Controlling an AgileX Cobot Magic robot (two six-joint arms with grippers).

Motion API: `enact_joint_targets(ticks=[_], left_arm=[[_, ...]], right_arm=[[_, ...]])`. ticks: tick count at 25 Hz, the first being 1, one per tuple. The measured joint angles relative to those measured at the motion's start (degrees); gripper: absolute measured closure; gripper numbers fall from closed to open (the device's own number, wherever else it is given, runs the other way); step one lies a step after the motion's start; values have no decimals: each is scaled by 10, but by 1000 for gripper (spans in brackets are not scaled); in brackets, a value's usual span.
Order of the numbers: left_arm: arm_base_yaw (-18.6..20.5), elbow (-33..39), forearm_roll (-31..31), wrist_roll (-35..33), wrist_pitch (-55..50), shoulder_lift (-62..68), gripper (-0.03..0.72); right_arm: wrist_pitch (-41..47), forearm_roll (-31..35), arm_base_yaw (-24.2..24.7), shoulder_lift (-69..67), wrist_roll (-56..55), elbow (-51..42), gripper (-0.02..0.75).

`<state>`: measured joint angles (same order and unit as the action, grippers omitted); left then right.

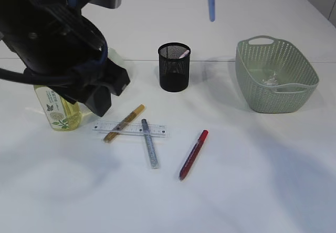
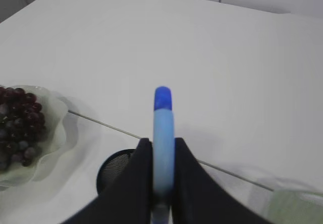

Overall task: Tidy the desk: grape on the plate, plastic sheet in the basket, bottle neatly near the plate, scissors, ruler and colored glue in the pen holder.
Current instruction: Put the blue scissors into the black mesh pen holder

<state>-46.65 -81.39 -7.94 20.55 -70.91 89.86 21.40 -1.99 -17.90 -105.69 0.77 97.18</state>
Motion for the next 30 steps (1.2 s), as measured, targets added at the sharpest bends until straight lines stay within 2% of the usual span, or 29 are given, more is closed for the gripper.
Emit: enact_joint_targets(ticks=[6, 13, 30], left_arm=[[0, 0, -20, 0, 0, 0, 328], [0, 0, -39, 0, 0, 0, 328], [0, 0, -72, 0, 6, 0, 328]], right_arm=[[-106, -4, -32, -51, 20, 0, 657], [-210, -8, -32, -105, 21, 0, 657], [-380, -8, -32, -228, 22, 0, 657]])
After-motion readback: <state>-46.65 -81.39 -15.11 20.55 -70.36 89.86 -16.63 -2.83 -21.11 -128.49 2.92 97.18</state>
